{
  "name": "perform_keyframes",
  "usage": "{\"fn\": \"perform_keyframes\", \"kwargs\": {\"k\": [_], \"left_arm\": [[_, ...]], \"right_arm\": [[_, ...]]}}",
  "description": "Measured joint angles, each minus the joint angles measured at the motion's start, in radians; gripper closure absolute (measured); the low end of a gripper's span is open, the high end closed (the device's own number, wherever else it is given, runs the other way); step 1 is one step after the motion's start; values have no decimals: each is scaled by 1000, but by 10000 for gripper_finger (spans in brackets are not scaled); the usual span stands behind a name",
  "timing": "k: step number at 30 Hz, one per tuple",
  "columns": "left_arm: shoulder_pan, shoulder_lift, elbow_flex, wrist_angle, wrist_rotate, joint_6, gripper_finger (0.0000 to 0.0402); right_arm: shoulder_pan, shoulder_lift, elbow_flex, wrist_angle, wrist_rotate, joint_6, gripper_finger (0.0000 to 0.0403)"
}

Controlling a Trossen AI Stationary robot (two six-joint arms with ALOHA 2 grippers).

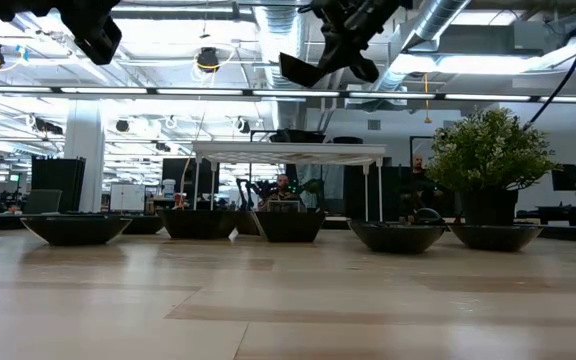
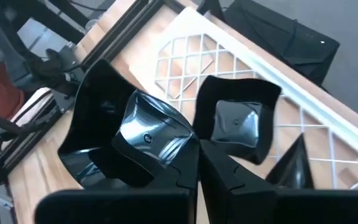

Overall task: Pick & Place Mini shaped plates
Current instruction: Stack the distorted square plate on top of the other distorted square plate on the shelf

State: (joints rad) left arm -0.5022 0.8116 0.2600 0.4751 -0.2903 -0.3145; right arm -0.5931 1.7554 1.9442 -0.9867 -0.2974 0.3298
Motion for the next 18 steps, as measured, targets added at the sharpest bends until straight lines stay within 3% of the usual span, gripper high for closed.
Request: {"fn": "perform_keyframes", "kwargs": {"k": [12,18], "left_arm": [[0,0,0,5,-35,0,197],[5,0,0,5,-58,-4,197]], "right_arm": [[-60,36,2,7,-17,-101,401],[-72,161,165,-101,-19,-193,401]]}}
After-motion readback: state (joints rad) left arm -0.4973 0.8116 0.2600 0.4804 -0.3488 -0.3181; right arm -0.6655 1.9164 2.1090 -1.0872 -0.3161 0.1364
